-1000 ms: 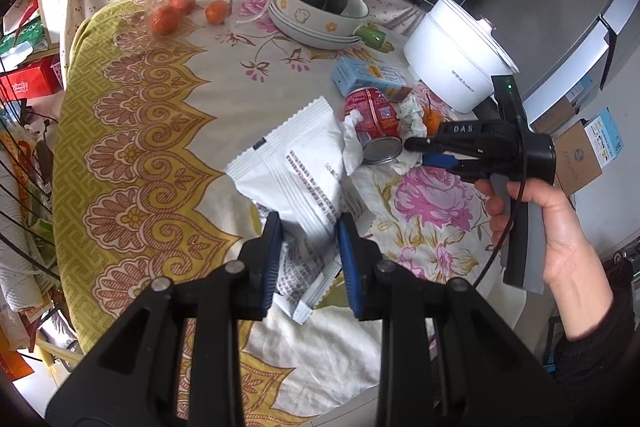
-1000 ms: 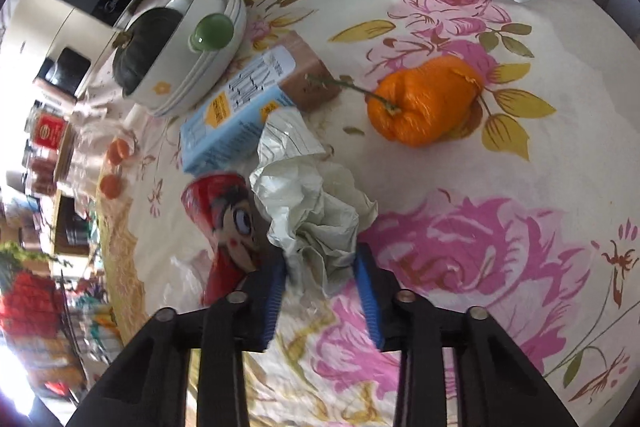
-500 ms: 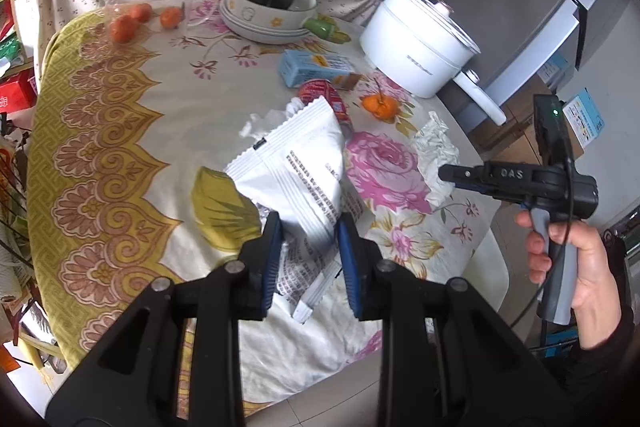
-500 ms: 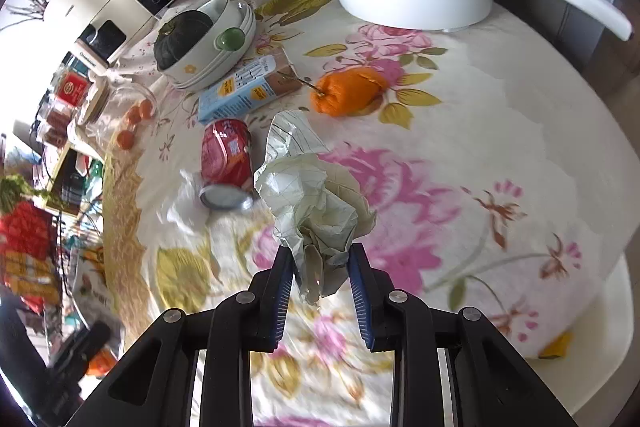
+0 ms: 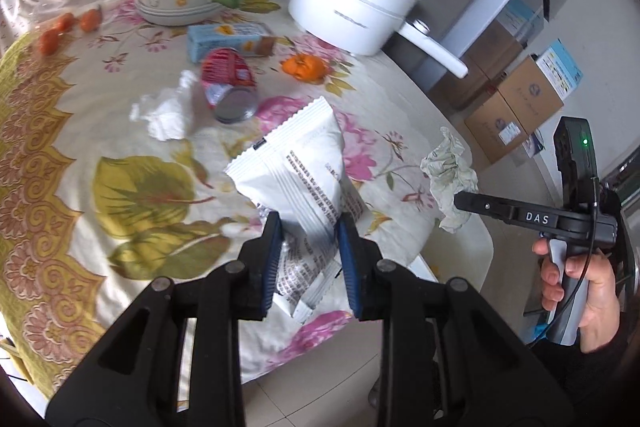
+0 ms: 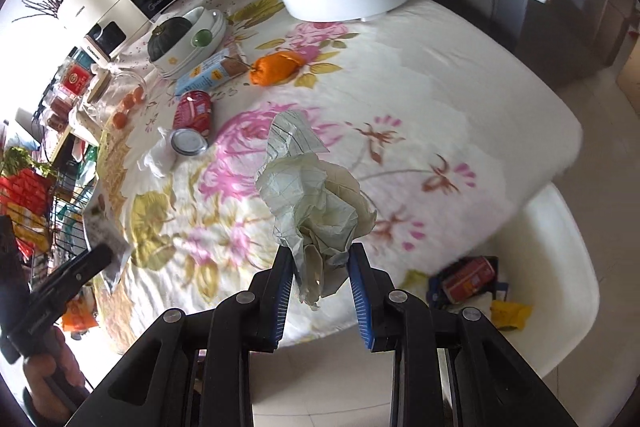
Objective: Collect trash
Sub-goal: 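Carry the paper sheet and plastic bag with both tools over the bin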
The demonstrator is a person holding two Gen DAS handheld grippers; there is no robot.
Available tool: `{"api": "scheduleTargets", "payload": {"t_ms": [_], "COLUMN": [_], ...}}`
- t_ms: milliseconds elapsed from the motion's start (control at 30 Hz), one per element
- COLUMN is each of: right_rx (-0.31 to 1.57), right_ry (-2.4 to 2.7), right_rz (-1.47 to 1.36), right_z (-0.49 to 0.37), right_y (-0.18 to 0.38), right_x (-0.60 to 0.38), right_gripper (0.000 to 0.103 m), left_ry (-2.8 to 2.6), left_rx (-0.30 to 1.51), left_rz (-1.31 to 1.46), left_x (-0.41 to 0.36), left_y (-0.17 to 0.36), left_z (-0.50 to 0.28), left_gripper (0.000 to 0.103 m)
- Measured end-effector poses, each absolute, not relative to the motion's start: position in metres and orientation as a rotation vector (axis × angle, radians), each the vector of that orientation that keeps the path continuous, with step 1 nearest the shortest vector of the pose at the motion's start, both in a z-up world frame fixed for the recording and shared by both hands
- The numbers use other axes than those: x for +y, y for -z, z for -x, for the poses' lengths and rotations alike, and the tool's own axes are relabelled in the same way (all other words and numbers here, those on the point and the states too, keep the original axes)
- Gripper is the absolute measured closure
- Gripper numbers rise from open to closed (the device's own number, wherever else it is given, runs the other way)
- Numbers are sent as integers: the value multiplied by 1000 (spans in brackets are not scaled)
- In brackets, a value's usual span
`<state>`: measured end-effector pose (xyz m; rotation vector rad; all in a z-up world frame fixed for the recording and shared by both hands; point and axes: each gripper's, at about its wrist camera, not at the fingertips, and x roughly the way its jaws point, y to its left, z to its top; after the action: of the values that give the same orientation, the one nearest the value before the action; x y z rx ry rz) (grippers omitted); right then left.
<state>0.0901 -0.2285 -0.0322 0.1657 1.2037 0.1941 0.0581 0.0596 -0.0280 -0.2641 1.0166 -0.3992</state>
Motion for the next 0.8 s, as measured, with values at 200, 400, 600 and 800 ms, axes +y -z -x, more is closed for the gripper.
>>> {"api": "scheduleTargets", "payload": {"t_ms": [200, 400, 600, 800], "right_rx": [1181, 1167, 1189, 1204], "right_ry": [-165, -142, -86, -32], "right_rz": [-183, -199, -218, -234], "right_z": [-70, -58, -49, -37], "right_y": [24, 20, 27, 35], "right_x": [-266, -305, -350, -389], "right_gripper": [74, 74, 74, 74], "left_ry": [463, 528, 610, 699], "left_rx": [1037, 1048, 1057, 1060], "left_rz": [196, 140, 107, 67], "left_x": [12, -37, -88, -144], "left_y": [34, 37, 43, 49], "left_z": [-61, -63, -65, -62], "left_gripper": [73, 73, 73, 73]}}
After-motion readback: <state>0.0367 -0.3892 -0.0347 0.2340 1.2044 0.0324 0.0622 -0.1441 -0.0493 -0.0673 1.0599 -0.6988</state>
